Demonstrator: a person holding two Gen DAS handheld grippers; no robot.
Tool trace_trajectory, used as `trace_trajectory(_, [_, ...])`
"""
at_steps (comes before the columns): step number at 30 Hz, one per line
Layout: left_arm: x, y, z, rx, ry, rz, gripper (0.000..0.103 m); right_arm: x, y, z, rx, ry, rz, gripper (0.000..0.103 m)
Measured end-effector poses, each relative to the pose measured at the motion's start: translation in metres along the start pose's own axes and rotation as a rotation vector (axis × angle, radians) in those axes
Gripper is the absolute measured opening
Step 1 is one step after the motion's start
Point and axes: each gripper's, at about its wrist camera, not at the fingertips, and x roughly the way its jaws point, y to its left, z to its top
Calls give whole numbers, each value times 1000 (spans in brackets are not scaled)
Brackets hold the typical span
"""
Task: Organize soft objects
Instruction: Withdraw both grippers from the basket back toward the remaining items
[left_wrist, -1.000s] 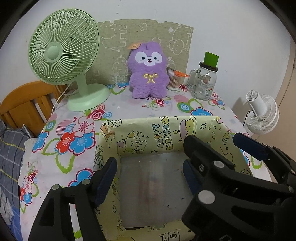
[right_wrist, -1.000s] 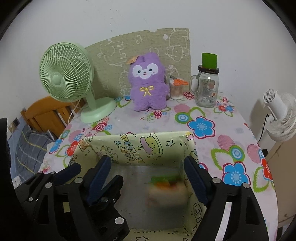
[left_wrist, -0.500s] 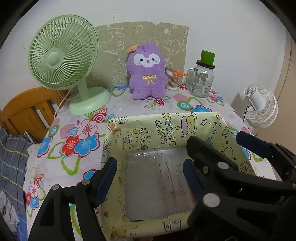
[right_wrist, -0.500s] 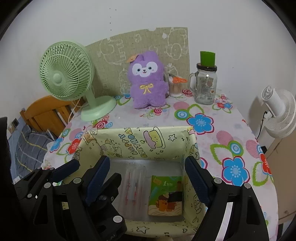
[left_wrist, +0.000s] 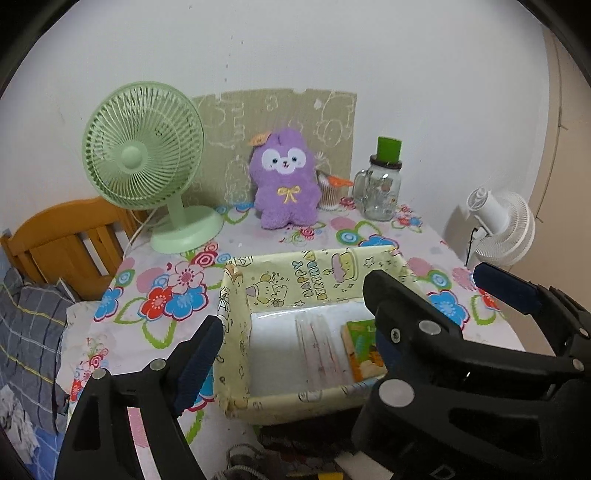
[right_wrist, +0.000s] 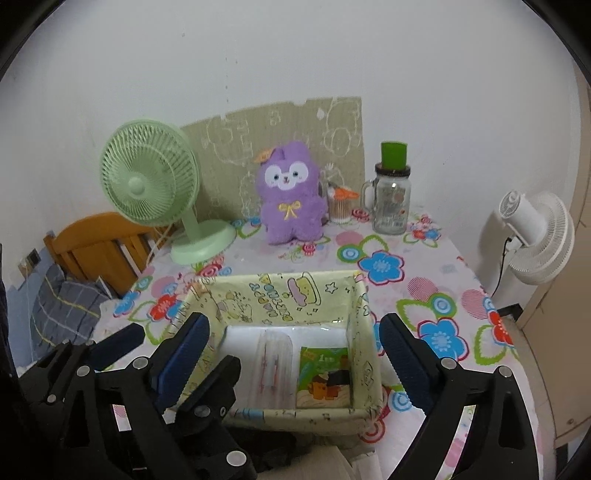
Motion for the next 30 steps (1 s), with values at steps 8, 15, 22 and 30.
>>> trace_trajectory(8, [-34,-8,-8,-11,-43,20,95,-42,0,-6,-8,-63,-15,101])
trace_trajectory(15, [-66,-17,-19,-4,-88,33,103,-77,0,-16,-21,-108,-15,103])
trace_trajectory(22, [-87,-24,-32,-3,-102,29,103,-104,0,-28,-38,-137,-57,103])
trace_trajectory(30, [-107,-29,-51,-20,-115,-13,103,-128,0,-44,-53,-135,-52,103])
